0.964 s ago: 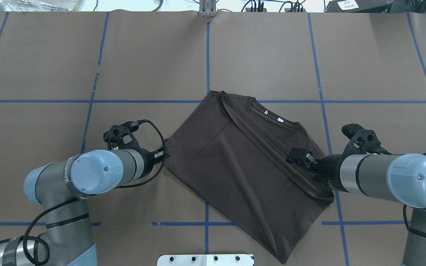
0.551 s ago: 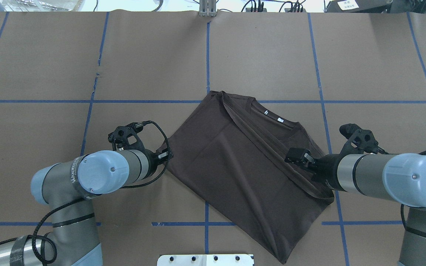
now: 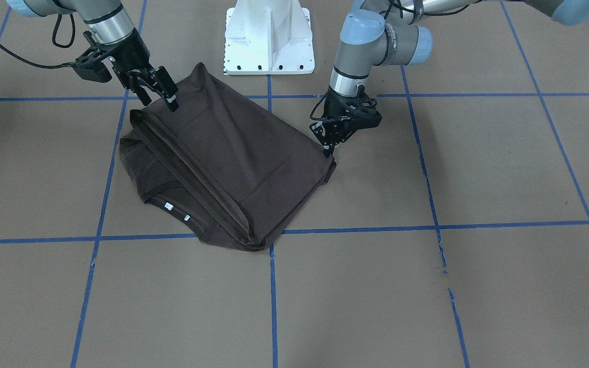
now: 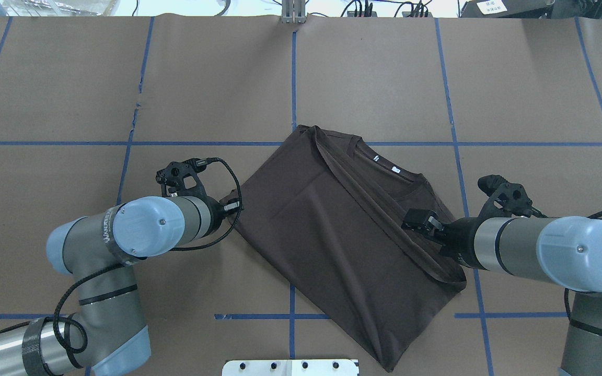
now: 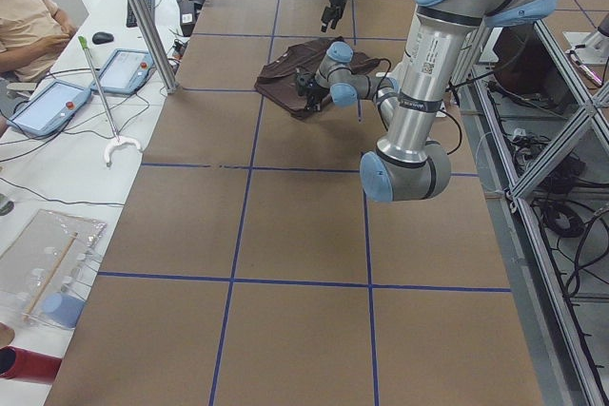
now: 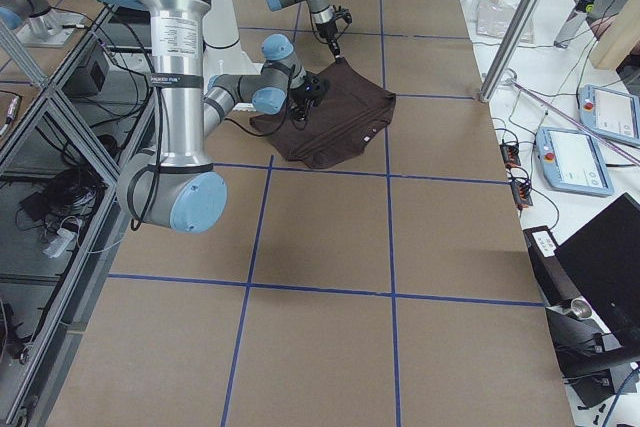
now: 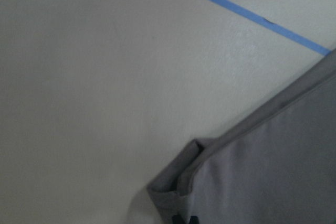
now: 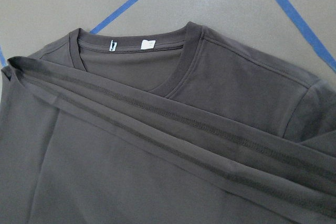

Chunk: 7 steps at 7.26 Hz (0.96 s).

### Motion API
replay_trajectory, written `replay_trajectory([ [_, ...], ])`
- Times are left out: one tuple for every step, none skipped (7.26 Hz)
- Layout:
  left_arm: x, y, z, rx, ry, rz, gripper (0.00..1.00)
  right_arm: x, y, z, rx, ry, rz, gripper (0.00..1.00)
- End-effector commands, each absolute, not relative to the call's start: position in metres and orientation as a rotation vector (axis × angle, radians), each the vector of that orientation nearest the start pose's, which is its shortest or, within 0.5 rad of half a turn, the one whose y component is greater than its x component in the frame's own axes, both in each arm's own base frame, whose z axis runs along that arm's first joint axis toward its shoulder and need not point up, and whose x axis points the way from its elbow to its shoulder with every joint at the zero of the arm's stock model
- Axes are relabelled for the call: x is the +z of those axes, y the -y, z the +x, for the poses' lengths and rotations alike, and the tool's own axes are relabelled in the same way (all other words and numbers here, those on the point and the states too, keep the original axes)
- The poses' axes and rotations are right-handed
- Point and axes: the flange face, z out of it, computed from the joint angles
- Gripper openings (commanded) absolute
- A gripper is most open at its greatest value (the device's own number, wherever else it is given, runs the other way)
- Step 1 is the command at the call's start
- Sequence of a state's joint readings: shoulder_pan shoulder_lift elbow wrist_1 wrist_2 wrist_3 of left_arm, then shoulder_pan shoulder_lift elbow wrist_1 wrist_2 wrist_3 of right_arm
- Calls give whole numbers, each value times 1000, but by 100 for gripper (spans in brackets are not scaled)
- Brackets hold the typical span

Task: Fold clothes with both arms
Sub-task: 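Fold the shirt side with the left gripper over toward the right gripper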

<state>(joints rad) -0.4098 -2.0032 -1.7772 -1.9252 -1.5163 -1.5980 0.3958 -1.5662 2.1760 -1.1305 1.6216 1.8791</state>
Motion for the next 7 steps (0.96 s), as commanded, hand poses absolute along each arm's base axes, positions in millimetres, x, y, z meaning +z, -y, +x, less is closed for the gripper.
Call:
replay_trajectory([
  [295, 441, 485, -426, -926, 343, 0, 326, 296, -375, 610, 1070, 0, 100],
  [286, 492, 475, -472, -937, 395, 0, 325, 296, -375, 610, 1072, 0, 100],
  [288, 548, 488, -504, -950, 407, 0, 326, 296, -375, 611, 1070, 1, 100],
  [296, 606, 494, -542, -972, 424, 0, 326, 296, -375, 612, 1070, 3, 100],
  [282, 657, 497, -561, -981, 411, 0, 326, 296, -375, 614, 1070, 6, 100],
  [253, 696, 501, -580, -983, 423, 0, 325, 297, -375, 617, 1072, 13, 100],
  [254, 699, 503, -577, -1001, 428, 30, 322, 300, -382, 617, 1078, 15, 100],
])
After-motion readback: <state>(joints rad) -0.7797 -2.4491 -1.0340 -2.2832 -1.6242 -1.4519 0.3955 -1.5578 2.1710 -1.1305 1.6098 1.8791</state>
